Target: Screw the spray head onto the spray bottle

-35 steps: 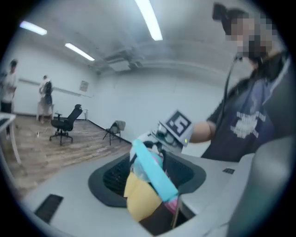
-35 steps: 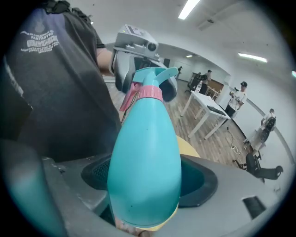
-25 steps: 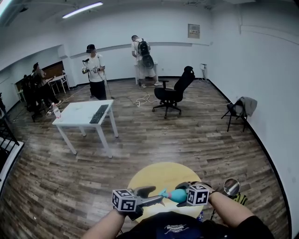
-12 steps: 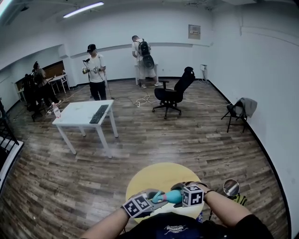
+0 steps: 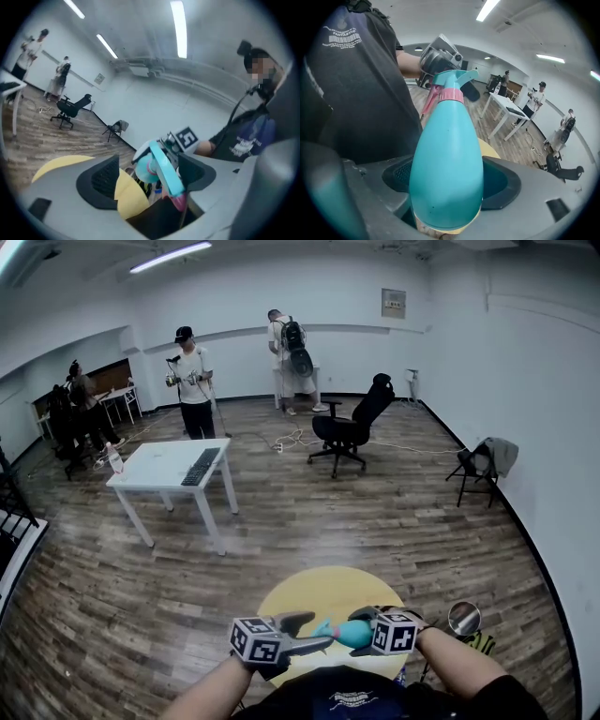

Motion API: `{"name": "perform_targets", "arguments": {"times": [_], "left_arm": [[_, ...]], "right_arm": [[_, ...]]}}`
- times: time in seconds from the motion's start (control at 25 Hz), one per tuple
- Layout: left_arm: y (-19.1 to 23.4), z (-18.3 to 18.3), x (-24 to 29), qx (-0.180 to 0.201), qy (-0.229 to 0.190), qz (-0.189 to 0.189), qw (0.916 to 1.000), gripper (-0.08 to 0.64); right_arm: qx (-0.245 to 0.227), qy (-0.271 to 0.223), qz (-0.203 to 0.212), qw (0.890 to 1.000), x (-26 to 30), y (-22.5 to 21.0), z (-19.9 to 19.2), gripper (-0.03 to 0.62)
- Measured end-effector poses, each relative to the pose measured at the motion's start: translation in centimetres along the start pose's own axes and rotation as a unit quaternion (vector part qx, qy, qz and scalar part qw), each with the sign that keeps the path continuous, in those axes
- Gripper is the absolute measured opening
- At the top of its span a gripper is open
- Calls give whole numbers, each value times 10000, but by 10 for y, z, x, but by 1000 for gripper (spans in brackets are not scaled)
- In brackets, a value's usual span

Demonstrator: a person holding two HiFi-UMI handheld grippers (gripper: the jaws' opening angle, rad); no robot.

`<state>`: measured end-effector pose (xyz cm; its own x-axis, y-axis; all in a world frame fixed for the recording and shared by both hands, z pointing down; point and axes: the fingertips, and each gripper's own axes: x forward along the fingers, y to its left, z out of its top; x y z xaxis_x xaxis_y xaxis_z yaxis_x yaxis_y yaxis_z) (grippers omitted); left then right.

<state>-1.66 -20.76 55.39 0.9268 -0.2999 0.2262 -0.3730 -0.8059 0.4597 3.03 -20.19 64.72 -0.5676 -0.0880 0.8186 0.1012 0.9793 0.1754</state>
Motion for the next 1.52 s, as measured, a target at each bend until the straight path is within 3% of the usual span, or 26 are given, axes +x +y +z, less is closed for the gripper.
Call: {"name": "perform_targets", "arguments": {"times": [0.04, 0.08, 0.16, 0.24, 0.32, 0.36, 0.4, 0.48, 0.52, 0.56, 0.6, 0.68, 0.76, 0.88, 0.96, 1.0, 1.04, 1.08, 1.16, 1.2, 1.36, 1.44, 1.52], "left_arm": [[-8, -12, 15, 547, 439, 43, 9975, 368], [-13, -23, 27, 1215, 878, 162, 9886, 237], [-18, -43, 39, 2404, 1634, 383, 9561, 200], [-22, -52, 41, 2850, 2044, 358, 9358, 204], [-21, -54, 37, 2996, 2163, 367, 9285, 207], [-20, -54, 35, 2938, 2100, 376, 9318, 207], [-18, -52, 34, 2772, 1946, 378, 9401, 207], [-12, -40, 30, 2147, 1364, 384, 9663, 209], [-7, -29, 24, 1665, 924, 366, 9810, 212], [-1, -16, 14, 1058, 407, 310, 9931, 273], [6, -3, 0, 385, -135, 229, 9989, 337], [24, 17, -34, -738, -1044, 114, 9917, 411], [36, 24, -57, -1126, -1386, 126, 9839, 419], [27, 19, -47, -671, -911, 52, 9936, 419], [7, 6, -15, -41, -185, -139, 9997, 419], [-2, -4, 4, 408, 278, -192, 9986, 419], [-9, -16, 20, 970, 772, -176, 9921, 422], [-13, -29, 32, 1607, 1250, -88, 9790, 332], [-16, -48, 42, 2603, 1977, 71, 9450, 218], [-18, -53, 42, 2767, 2164, 33, 9363, 215], [-22, -56, 40, 3040, 2300, -27, 9245, 215], [-19, -54, 40, 2852, 2194, -48, 9330, 215], [-16, -52, 39, 2390, 1915, -105, 9519, 216]], "right_arm": [[-191, 141, -12, 9997, 2, 0, 3, 404], [-375, 342, 5, 9987, 5, 2, 0, 403], [-491, 594, 232, 9968, 10, 10, -11, 402], [-361, 555, 505, 9965, 12, 22, -16, 403], [-309, 502, 560, 9967, 14, 25, -15, 403], [-307, 473, 535, 9970, 15, 23, -12, 403], [-292, 424, 493, 9975, 15, 20, -10, 403], [-155, 248, 369, 9989, 13, 10, -6, 403], [-3, 122, 297, 9995, 11, 4, -5, 403], [211, -33, 232, 9995, 7, -1, -4, 403], [463, -199, 188, 9986, 4, -4, -5, 403], [901, -447, 152, 9948, -3, -6, -10, 405], [1039, -443, 126, 9935, -6, -5, -20, 403], [665, -167, 86, 9976, -4, -3, -23, 404], [209, -7, 76, 9998, 1, -1, -11, 403], [-24, 83, 86, 9999, 4, 0, -3, 403], [-257, 239, 109, 9993, 8, 1, 2, 404], [-476, 464, 153, 9977, 12, 2, 1, 402], [-625, 752, 395, 9944, 19, 12, -7, 400], [-538, 729, 557, 9943, 21, 19, -10, 402], [-396, 584, 568, 9959, 21, 24, -9, 403], [-338, 567, 581, 9961, 20, 20, -9, 402], [-178, 475, 661, 9965, 18, 20, -8, 402]]}}
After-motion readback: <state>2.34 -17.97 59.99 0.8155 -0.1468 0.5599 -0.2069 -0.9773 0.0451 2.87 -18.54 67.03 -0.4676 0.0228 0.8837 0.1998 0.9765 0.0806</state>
